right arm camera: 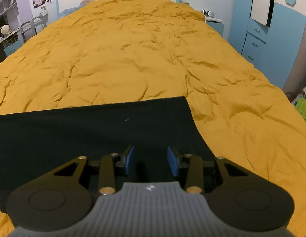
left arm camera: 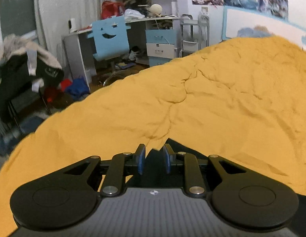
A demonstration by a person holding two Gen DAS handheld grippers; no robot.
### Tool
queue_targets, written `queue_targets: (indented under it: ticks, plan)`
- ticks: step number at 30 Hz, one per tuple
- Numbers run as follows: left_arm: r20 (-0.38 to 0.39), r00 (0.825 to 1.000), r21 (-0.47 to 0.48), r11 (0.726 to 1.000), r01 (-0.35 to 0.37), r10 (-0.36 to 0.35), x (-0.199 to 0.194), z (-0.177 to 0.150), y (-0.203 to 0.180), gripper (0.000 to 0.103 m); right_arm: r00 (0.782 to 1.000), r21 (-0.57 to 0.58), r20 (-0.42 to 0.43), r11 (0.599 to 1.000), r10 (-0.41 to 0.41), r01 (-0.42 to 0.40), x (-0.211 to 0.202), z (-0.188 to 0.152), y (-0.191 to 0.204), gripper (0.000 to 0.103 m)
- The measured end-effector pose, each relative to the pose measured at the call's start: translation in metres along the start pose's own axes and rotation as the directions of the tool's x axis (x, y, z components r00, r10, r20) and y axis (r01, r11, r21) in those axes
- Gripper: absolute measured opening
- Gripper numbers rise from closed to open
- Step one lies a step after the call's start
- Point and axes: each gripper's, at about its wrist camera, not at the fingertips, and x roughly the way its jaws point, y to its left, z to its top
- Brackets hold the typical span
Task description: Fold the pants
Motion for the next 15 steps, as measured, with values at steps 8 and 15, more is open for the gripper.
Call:
queue_targets:
  ticks: [8, 15]
  plan:
    - [-0.031, 0.997, -0.105, 0.992, 0.07, -0.073, 0.003, -0.006, 0.026, 0.048, 1.0, -0.012, -0.019, 1.0, 0.024, -0.025, 0.001, -0.006, 0.005, 0.034]
    - [-0.074, 0.997, -0.084, 0.996, -0.005, -0.001, 0.055, 0.007, 0.008, 0.065, 0.999, -0.024, -0.041, 1.0, -0.013, 0.012, 0.005, -0.006, 0.008, 0.034]
